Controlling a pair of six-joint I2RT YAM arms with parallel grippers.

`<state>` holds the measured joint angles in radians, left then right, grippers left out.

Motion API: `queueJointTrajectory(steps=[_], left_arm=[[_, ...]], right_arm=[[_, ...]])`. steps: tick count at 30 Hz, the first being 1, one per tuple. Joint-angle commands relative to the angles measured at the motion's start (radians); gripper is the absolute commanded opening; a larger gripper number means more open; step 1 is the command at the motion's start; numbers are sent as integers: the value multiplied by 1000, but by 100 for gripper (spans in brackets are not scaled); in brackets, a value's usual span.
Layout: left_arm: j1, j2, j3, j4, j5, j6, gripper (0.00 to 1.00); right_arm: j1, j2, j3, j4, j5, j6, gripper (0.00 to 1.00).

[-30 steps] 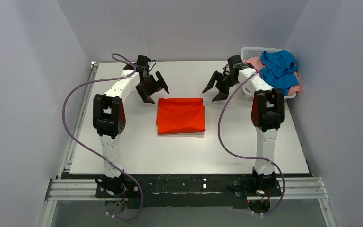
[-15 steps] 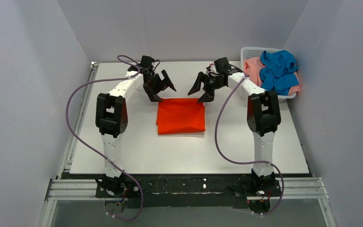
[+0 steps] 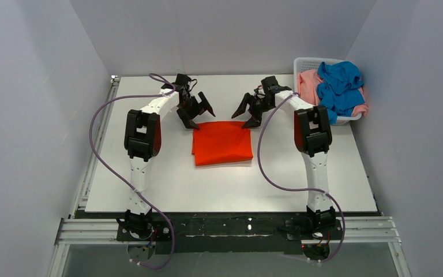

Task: Fold and stack the t-shirts
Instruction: Smooth out wrinkles on the folded tshirt

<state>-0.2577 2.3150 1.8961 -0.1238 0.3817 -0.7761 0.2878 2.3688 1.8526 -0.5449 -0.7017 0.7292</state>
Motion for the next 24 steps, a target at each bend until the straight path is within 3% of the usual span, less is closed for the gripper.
queueJointTrajectory(steps=[1, 5, 8, 15, 20, 24], left_arm=[[-5, -55, 6, -192, -68, 51, 98], [-6, -148, 62, -219, -52, 86, 98], [-7, -245, 21, -235, -16, 100, 98], [-85, -469, -398, -14, 71, 19, 98], [-117, -476, -620, 232, 149, -99, 98], [-119, -435, -730, 322, 163, -117, 98]], right_arm=[[1, -73, 80, -124, 106, -90, 80], [9, -223, 74, -153, 97, -120, 81], [38, -354, -56, -129, 85, -132, 82], [106, -542, -538, 276, -50, 46, 81], [123, -497, -644, 396, -72, 85, 81], [118, -453, -688, 332, 20, 20, 81]])
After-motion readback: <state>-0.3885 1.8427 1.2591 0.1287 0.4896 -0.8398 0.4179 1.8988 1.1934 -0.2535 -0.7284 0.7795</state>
